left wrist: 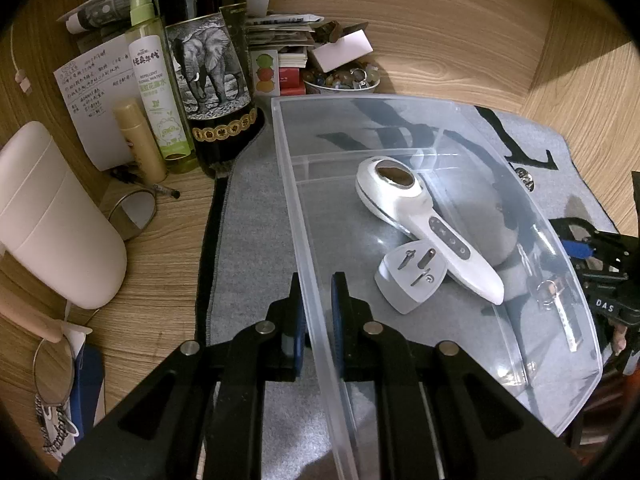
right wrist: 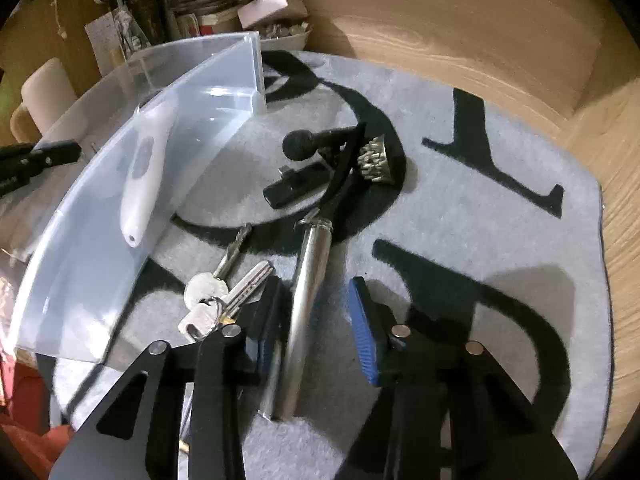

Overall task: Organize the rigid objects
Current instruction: 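Move the right tool to the silver metal cylinder and grasp it, then carry the silver cylinder into the box and release it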

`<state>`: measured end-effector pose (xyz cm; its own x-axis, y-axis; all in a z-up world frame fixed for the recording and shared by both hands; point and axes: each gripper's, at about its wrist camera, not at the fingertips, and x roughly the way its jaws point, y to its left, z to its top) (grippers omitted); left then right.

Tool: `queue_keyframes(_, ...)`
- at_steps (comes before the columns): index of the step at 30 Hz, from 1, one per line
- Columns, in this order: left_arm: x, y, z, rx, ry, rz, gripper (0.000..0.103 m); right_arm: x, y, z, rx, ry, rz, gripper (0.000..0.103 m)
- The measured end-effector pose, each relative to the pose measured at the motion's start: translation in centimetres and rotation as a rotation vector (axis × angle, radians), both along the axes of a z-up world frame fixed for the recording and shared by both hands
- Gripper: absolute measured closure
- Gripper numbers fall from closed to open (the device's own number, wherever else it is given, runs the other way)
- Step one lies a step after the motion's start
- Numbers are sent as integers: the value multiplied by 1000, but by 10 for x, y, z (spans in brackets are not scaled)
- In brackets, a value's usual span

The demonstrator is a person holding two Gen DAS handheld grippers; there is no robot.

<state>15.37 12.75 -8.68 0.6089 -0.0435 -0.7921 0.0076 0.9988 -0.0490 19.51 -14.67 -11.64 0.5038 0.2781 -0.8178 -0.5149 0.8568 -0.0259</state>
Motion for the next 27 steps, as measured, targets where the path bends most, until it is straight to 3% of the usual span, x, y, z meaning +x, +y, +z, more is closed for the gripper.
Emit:
queue_keyframes(2, 0, 1, 0, 0, 1, -1, 92, 2, -3, 2, 21, 4, -12, 88)
queue_keyframes(3, 0, 0, 0, 1, 0, 0, 92, 3, -6, 3, 29, 4, -22, 89)
queue_keyframes(12, 0, 0, 0, 1, 1, 1, 92, 2, -10, 24, 66, -60, -42, 89)
queue_keyframes(27, -1, 1, 0, 5, 3, -2, 92, -16, 7, 108, 163, -283, 15, 89)
